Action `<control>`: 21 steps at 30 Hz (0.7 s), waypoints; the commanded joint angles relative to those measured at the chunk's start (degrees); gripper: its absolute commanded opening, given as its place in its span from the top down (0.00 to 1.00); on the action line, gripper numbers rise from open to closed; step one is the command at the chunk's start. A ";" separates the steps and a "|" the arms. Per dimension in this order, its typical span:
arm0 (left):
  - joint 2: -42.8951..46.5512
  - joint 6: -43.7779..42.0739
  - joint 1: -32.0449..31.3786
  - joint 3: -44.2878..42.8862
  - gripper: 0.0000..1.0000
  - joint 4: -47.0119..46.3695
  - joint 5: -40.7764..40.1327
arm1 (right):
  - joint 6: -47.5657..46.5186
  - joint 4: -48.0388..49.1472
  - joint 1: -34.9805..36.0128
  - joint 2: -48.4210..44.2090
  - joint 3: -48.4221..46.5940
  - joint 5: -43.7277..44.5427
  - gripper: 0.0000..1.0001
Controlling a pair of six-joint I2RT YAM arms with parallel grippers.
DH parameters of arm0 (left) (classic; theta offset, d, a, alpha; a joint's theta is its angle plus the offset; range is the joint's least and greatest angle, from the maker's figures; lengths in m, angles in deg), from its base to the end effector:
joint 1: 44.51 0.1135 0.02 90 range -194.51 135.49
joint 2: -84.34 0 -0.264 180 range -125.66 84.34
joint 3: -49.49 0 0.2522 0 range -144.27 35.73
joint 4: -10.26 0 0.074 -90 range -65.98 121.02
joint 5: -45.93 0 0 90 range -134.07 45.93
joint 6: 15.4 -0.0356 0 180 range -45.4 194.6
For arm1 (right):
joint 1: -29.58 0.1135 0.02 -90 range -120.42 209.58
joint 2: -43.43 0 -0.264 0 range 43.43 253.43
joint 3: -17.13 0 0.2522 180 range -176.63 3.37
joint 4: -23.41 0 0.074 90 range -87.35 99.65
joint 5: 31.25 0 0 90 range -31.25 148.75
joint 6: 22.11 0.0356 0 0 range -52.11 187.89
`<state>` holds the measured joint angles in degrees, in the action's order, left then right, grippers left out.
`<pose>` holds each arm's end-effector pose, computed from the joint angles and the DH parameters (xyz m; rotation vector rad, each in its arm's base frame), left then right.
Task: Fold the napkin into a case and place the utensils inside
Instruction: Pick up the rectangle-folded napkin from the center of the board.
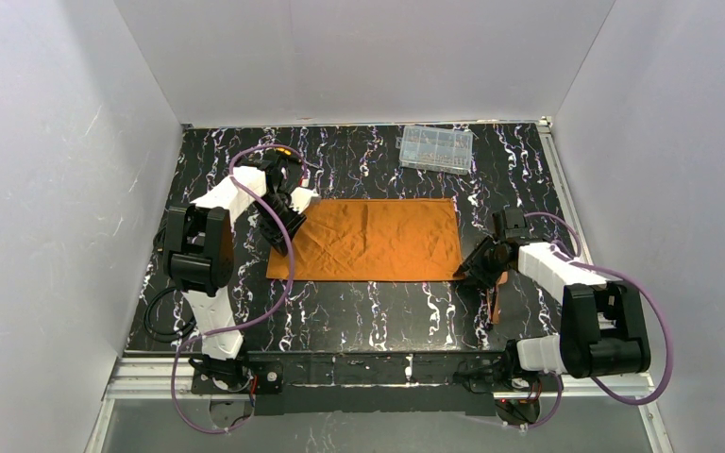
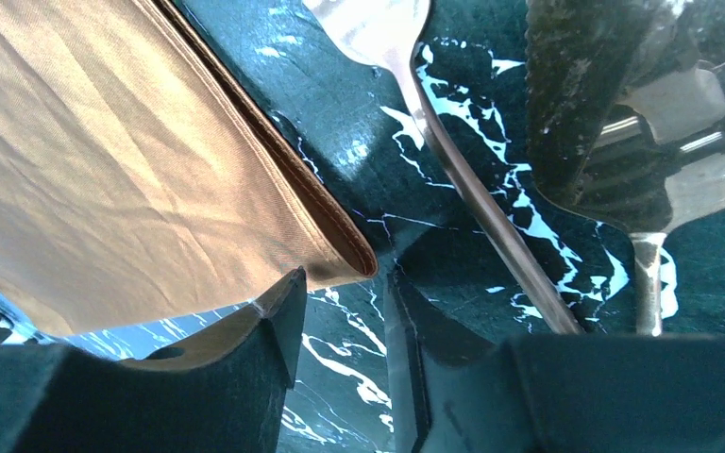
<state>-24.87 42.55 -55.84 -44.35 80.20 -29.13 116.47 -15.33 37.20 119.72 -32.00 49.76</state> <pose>0.3501 -0.0795 0.1879 1.1211 2.7750 -0.3640 0.2237 0.0355 0.1552 0.9373 2.6441 0.4765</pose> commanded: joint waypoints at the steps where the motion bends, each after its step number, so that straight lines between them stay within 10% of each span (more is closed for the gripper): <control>1: 0.81 -2.16 0.77 0.11 0.77 2.07 -1.10 | 1.48 3.09 0.06 -0.91 1.62 3.27 0.57; 15: -0.75 -3.36 1.31 3.11 0.77 -1.21 -1.51 | -0.65 1.80 0.24 -5.39 -3.17 5.06 0.97; 21: -0.59 -2.75 1.32 4.10 0.78 -1.75 -0.36 | -3.94 -0.16 2.41 -4.62 -8.70 4.96 0.99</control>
<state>-25.13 40.08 -54.71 -41.33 77.99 -30.92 115.46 -14.23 37.85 115.43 -35.72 53.45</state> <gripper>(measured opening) 0.227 0.038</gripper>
